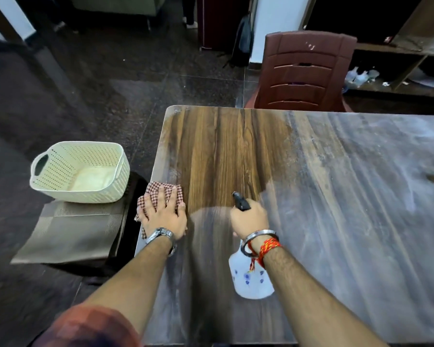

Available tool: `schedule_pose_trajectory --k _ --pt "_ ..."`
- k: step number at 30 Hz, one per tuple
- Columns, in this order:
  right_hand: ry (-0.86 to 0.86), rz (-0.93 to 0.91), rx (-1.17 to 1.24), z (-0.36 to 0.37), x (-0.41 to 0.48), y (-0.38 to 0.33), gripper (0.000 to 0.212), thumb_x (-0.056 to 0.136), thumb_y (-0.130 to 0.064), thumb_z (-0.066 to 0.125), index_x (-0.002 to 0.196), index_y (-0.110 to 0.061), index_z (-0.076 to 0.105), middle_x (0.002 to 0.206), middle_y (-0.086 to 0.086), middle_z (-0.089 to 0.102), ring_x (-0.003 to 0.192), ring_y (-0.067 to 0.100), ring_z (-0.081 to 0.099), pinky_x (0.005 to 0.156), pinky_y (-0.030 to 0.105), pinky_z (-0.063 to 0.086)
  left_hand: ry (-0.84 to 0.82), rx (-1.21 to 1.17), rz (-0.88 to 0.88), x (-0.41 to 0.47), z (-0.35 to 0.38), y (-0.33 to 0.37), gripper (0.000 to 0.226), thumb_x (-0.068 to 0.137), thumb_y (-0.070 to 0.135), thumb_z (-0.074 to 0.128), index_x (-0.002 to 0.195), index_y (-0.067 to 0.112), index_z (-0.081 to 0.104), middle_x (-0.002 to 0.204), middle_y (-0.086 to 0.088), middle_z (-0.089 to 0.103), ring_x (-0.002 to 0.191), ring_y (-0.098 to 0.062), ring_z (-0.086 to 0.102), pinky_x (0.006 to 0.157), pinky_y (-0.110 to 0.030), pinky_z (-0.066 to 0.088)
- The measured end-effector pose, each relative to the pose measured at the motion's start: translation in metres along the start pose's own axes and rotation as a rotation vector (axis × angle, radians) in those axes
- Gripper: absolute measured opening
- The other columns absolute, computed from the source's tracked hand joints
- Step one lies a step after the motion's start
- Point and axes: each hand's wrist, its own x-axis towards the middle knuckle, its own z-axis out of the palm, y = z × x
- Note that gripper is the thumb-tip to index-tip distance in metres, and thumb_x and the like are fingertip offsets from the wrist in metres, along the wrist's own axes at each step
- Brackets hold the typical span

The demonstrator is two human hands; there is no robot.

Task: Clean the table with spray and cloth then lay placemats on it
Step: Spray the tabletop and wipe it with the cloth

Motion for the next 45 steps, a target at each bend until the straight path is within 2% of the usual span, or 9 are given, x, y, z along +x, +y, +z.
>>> schedule_pose_trajectory --k 5,9,14,18,21,28,35,41,45 --pt "0.0 0.119 -0.026 0.019 -0.066 0.028 0.018 0.059 -0.02 0.047 0.065 -0.008 0.058 0.07 0.014 0.063 0.069 0.039 0.065 0.065 0.047 0.059 0.008 0.011 0.032 -0.054 0.003 -0.035 0.056 0.097 0.054 0.023 0.151 0.048 0.008 0.162 0.012 0.0 0.148 -0.027 -0.007 0.117 -0.052 -0.005" --pt "0.015 0.106 -0.054 0.029 -0.117 0.05 0.016 0.068 -0.015 0.05 0.076 -0.008 0.061 0.078 0.014 0.064 0.073 0.039 0.065 0.068 0.049 0.059 0.006 0.016 0.119 -0.101 0.009 -0.06 0.057 0.096 0.054 0.023 0.151 0.046 0.01 0.163 0.011 0.002 0.148 -0.029 -0.006 0.117 -0.052 -0.006" --pt "0.049 0.119 -0.051 0.042 -0.185 0.078 0.01 0.061 -0.018 0.047 0.056 -0.009 0.05 0.059 0.01 0.054 0.066 0.041 0.065 0.061 0.046 0.058 -0.033 0.031 0.191 -0.148 0.013 -0.083 0.057 0.096 0.053 0.021 0.151 0.045 0.007 0.163 0.01 -0.003 0.148 -0.031 -0.011 0.116 -0.054 -0.008" --pt "-0.005 0.033 -0.053 0.051 -0.226 0.096 0.02 0.079 -0.015 0.052 0.061 -0.015 0.045 0.058 0.003 0.048 0.051 0.019 0.049 0.044 0.023 0.038 -0.051 0.028 0.222 -0.172 0.015 -0.096 0.057 0.097 0.052 0.021 0.151 0.045 0.006 0.163 0.01 -0.005 0.147 -0.03 -0.013 0.116 -0.054 -0.007" --pt "0.042 0.039 -0.041 0.058 -0.246 0.108 0.023 0.076 -0.015 0.053 0.055 -0.015 0.043 0.058 0.005 0.05 0.054 0.027 0.05 0.051 0.026 0.038 -0.06 0.037 0.23 -0.193 0.017 -0.103 0.057 0.097 0.051 0.021 0.151 0.046 0.005 0.162 0.01 -0.006 0.147 -0.029 -0.014 0.116 -0.053 -0.009" --pt "-0.002 -0.037 -0.038 0.052 -0.267 0.126 0.011 0.082 -0.018 0.056 0.084 -0.007 0.058 0.083 0.011 0.063 0.077 0.03 0.059 0.065 0.03 0.043 -0.077 0.044 0.209 -0.231 0.022 -0.105 0.057 0.098 0.05 0.021 0.152 0.043 0.002 0.162 0.009 -0.008 0.147 -0.03 -0.015 0.116 -0.053 -0.011" --pt "0.05 -0.13 0.034 0.035 -0.278 0.136 0.008 0.08 -0.015 0.057 0.079 -0.007 0.054 0.076 0.009 0.058 0.071 0.029 0.053 0.064 0.032 0.042 -0.122 0.103 0.244 -0.247 0.029 -0.091 0.057 0.099 0.052 0.017 0.153 0.041 0.001 0.162 0.007 -0.009 0.147 -0.034 -0.014 0.116 -0.055 -0.008" --pt "0.063 -0.184 0.073 0.025 -0.26 0.118 0.025 0.081 -0.016 0.058 0.066 -0.024 0.04 0.077 0.005 0.053 0.07 0.023 0.047 0.064 0.029 0.036 -0.173 0.183 0.342 -0.235 0.027 -0.062 0.057 0.099 0.054 0.018 0.152 0.043 0.001 0.162 0.009 -0.009 0.147 -0.034 -0.008 0.117 -0.054 -0.002" --pt "0.112 -0.188 0.081 0.019 -0.232 0.094 0.015 0.082 -0.016 0.058 0.071 -0.016 0.047 0.079 0.006 0.057 0.07 0.022 0.048 0.063 0.027 0.034 -0.132 0.16 0.409 -0.22 0.025 -0.048 0.06 0.096 0.056 0.027 0.151 0.047 0.006 0.162 0.011 -0.004 0.147 -0.033 -0.007 0.116 -0.055 -0.003"
